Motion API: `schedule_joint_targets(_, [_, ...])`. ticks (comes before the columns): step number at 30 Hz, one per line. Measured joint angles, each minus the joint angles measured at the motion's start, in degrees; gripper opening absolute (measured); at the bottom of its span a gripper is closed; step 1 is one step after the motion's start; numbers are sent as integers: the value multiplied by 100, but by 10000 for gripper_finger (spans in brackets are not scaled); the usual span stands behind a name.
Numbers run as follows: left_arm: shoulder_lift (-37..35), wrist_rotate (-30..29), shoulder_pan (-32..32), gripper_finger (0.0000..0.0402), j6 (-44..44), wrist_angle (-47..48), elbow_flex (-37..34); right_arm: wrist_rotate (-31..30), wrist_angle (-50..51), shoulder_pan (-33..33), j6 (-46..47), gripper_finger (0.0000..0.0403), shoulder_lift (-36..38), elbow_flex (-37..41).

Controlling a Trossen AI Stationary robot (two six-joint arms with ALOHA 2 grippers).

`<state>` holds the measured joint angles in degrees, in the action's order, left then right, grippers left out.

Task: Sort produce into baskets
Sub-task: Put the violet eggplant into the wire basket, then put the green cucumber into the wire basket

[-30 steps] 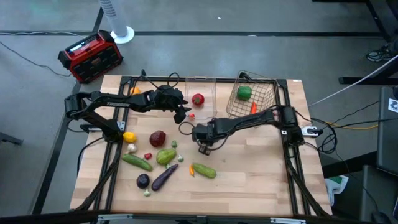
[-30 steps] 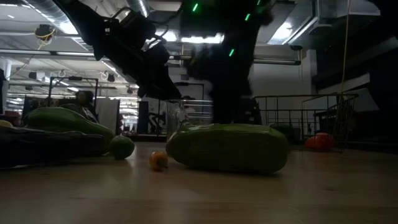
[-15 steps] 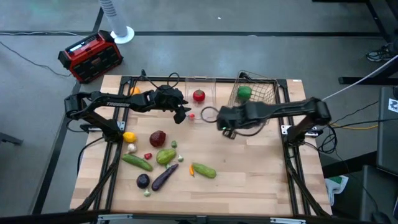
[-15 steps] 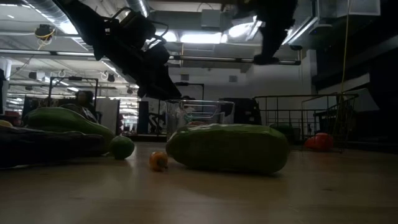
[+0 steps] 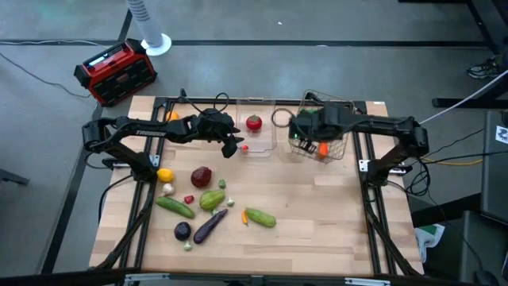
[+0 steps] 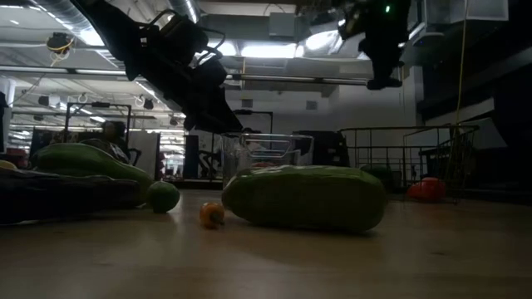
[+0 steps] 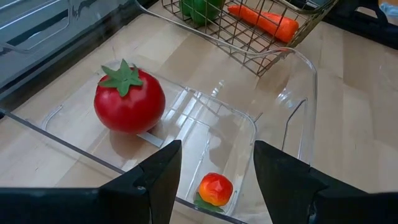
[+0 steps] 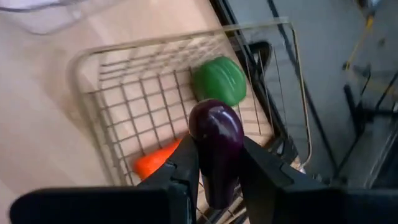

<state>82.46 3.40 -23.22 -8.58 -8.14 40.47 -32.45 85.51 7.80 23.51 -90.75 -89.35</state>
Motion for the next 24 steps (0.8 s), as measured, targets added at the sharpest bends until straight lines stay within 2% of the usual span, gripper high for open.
schedule_joint_targets(3, [0, 0, -2, 196, 0, 0, 0, 134, 5, 399, 0, 85, -3, 95])
schedule_joint_targets(10, [0, 0, 0, 196, 1, 0, 0, 969, 4, 1169, 14, 87, -3, 290])
schedule_joint_targets(13, [0, 0, 0, 196, 0, 0, 0, 1150, 2, 1392, 15, 101, -3, 346])
schedule_joint_targets(19, [0, 0, -1, 196, 1, 2, 0, 823, -10, 1605, 149, 154, -3, 515])
schedule_joint_targets(24, [0, 0, 0, 196, 0, 2, 0, 757, -82, 1627, 160, 175, -3, 570])
